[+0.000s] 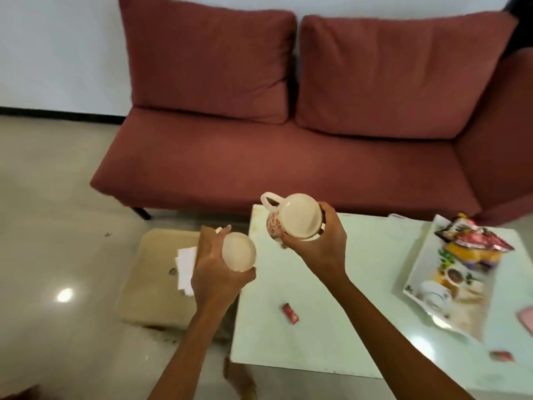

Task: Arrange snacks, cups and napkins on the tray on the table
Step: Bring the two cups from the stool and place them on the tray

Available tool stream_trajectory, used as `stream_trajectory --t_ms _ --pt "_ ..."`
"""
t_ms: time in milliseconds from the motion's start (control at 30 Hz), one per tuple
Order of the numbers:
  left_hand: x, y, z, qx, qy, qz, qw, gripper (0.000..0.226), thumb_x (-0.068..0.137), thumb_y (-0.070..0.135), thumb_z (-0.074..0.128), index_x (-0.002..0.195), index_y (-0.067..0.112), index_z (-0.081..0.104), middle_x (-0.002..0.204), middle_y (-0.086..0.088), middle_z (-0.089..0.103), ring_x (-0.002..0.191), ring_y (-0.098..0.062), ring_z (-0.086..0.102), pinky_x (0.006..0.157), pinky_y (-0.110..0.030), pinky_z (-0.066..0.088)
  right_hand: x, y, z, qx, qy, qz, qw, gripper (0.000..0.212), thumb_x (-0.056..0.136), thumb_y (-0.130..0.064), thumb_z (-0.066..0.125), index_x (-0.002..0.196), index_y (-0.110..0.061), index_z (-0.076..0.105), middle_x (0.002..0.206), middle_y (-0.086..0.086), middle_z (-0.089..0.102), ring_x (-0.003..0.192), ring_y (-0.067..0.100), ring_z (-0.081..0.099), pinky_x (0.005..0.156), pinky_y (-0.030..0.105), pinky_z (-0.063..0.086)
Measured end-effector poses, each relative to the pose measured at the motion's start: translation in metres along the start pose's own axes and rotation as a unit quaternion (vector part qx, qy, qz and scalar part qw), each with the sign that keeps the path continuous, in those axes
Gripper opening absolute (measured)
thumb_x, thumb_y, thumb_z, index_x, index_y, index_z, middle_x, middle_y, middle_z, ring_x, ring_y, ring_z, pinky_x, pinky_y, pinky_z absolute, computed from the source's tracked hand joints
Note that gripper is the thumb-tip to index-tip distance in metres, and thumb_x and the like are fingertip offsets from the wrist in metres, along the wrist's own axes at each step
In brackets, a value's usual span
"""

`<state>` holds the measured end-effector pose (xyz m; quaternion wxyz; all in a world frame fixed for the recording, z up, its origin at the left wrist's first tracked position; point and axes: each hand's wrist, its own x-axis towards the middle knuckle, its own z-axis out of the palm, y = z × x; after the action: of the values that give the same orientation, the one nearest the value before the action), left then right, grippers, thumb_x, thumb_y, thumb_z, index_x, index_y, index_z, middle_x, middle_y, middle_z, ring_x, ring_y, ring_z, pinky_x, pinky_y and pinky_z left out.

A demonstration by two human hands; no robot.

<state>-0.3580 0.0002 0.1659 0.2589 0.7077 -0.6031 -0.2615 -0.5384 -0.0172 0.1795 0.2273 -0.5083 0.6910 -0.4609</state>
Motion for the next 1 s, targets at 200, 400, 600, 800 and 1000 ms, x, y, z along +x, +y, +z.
stream_trajectory --t_ms 200,400,600,800,1000 --pt "-0.058 0.101 0.074 -0.058 -0.067 0.013 0.996 0.094 0.044 0.033 0.088 0.124 0.023 0.039 0.114 -0.002 0.059 0.097 -0.025 0.056 0.075 -0.033 0.047 -0.035 0.064 -0.147 0.009 0.100 0.096 0.990 0.074 0.038 -0.061 0.076 0.100 -0.041 0.040 0.091 -0.029 0.053 0.081 -0.005 0.054 0.061 0.009 0.038" --pt "-0.112 0.201 0.156 -0.047 -0.144 0.079 0.985 0.093 0.045 0.034 0.088 0.125 0.024 0.041 0.117 -0.002 0.061 0.102 -0.027 0.057 0.077 -0.033 0.047 -0.063 0.128 -0.276 -0.049 0.165 0.153 0.973 0.078 0.038 -0.059 0.079 0.100 -0.034 0.040 0.093 -0.017 0.053 0.083 0.008 0.053 0.065 0.024 0.041" --pt "-0.139 0.278 0.236 -0.020 -0.233 0.146 0.961 0.094 0.045 0.038 0.086 0.127 0.028 0.041 0.116 -0.001 0.063 0.104 -0.028 0.058 0.081 -0.034 0.049 -0.064 0.178 -0.356 -0.058 0.225 0.215 0.948 0.087 0.041 -0.057 0.084 0.112 -0.031 0.040 0.104 -0.014 0.053 0.096 0.012 0.054 0.073 0.027 0.045" --pt "-0.137 0.323 0.310 -0.011 -0.301 0.188 0.935 0.094 0.048 0.029 0.087 0.130 0.024 0.041 0.125 -0.001 0.058 0.112 -0.025 0.053 0.085 -0.030 0.045 -0.048 0.232 -0.392 -0.080 0.243 0.249 0.934 0.092 0.052 -0.053 0.083 0.129 -0.024 0.043 0.124 -0.001 0.055 0.110 0.019 0.053 0.080 0.027 0.040" --pt "-0.115 0.343 0.395 0.040 -0.361 0.192 0.912 0.097 0.049 0.027 0.088 0.132 0.024 0.039 0.133 -0.007 0.044 0.116 -0.024 0.047 0.082 -0.025 0.038 -0.021 0.301 -0.401 -0.050 0.256 0.319 0.911 0.087 0.051 -0.043 0.087 0.122 -0.017 0.044 0.121 0.003 0.054 0.105 0.022 0.054 0.075 0.028 0.041"
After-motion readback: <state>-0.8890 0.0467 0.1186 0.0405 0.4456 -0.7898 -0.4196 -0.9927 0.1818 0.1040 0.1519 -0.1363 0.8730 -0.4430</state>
